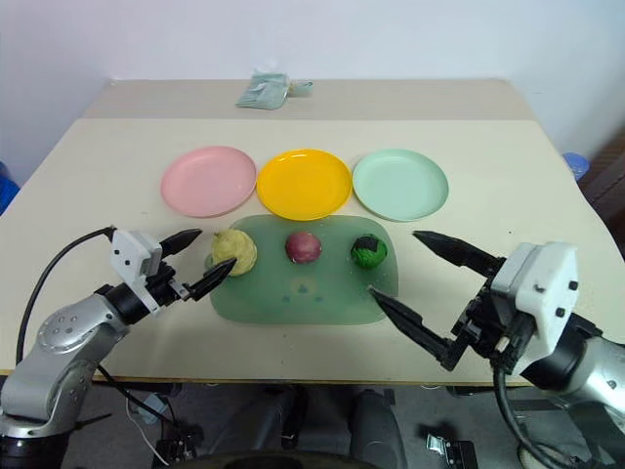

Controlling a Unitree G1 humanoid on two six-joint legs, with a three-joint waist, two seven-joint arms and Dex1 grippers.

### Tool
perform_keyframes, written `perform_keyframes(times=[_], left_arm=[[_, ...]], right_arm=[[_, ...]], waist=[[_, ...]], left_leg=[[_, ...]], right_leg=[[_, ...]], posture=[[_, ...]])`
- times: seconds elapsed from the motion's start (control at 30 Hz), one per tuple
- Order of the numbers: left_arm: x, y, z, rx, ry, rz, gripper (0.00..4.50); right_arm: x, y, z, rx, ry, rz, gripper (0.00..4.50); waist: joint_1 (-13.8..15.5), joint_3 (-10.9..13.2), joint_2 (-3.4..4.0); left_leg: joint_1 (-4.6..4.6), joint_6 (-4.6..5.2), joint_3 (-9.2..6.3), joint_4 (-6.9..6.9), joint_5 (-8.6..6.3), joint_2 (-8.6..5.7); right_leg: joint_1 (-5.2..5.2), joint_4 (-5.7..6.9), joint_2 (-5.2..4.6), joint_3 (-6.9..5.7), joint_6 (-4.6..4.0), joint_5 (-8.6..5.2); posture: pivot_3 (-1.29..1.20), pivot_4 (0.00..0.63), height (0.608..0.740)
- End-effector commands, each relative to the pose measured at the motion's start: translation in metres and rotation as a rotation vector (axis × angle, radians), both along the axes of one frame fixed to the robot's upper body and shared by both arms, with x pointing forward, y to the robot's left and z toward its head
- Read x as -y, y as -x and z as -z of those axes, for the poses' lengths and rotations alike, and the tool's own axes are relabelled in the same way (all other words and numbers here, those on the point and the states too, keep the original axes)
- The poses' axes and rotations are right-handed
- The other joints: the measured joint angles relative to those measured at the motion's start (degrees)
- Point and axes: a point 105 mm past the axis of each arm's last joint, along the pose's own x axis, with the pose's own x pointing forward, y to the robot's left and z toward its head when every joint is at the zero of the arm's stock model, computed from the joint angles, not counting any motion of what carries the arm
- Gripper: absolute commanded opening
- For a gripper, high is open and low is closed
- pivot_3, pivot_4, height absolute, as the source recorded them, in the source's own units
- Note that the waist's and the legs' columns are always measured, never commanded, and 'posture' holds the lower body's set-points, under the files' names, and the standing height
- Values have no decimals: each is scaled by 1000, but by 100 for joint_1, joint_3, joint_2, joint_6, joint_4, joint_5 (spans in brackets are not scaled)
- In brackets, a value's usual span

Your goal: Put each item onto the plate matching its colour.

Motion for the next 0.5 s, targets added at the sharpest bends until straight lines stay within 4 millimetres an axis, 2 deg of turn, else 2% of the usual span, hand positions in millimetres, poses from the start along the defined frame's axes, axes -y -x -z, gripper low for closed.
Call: perform_keyframes(times=[0.03,0.23,0.5], left_arm=[[7,3,-10,39,7,8,4500],[4,5,1,25,11,0,4500],[0,2,8,22,0,0,4500]], right_arm=[[-14,11,-6,46,-30,-91,4285],[-23,18,-3,83,-20,-139,4285],[-25,22,-5,110,-31,-125,4285]], waist=[[-1,0,-2],[2,0,-3],[5,0,-2]], left_leg=[[0,0,0,1,0,0],[1,0,1,5,0,0],[6,0,1,9,0,0]], right_leg=[[0,0,-1,0,0,0],[3,0,-1,0,-1,0],[10,0,0,1,-4,0]], posture=[[0,150,740],[0,150,740],[0,150,740]])
